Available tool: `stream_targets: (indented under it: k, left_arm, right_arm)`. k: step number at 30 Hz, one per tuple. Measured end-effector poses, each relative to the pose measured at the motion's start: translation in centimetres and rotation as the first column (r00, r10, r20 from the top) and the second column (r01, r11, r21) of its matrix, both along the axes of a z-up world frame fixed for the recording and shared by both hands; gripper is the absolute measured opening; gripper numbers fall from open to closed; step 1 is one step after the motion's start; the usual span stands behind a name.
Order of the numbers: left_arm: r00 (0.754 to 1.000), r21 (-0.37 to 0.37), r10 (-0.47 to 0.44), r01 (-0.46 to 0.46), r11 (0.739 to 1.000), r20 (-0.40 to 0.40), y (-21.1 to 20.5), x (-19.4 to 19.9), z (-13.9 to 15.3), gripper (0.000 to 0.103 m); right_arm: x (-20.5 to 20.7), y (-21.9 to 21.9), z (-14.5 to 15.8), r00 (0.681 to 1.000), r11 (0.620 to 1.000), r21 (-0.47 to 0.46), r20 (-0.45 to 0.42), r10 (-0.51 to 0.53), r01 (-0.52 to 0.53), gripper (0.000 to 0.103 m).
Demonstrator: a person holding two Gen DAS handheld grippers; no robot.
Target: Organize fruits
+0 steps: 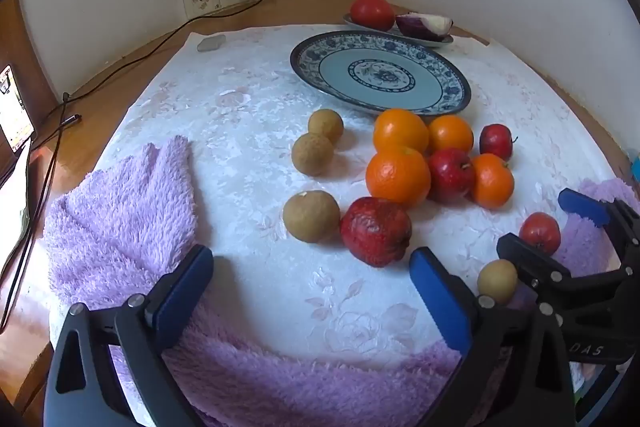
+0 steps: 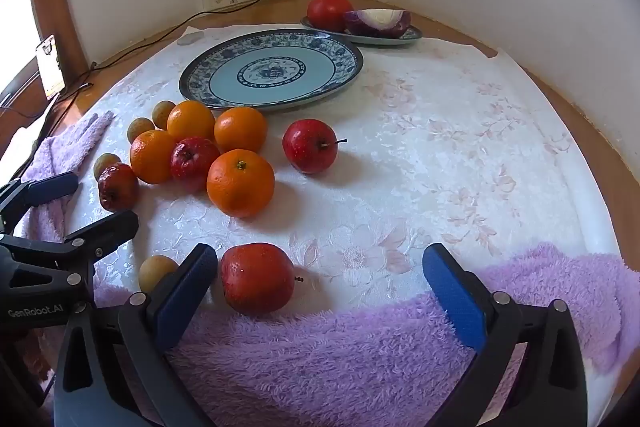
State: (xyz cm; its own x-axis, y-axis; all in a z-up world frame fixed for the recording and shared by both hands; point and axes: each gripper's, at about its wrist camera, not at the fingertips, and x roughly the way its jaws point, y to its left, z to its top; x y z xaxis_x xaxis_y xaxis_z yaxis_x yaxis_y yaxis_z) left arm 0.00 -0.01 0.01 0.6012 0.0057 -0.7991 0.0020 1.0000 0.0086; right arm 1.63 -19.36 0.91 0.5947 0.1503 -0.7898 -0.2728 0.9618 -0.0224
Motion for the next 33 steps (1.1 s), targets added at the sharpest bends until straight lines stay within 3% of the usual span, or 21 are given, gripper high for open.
stream_targets:
  k: [33]
  left_arm:
    - [1.0, 0.0, -0.001, 0.001, 1.0, 0.003, -0.3, -0.43, -0.14, 0.101]
  right_arm:
    - [0.0, 0.01, -0.05, 1.0, 1.0, -0.004, -0.008, 0.0, 0.0, 0.103]
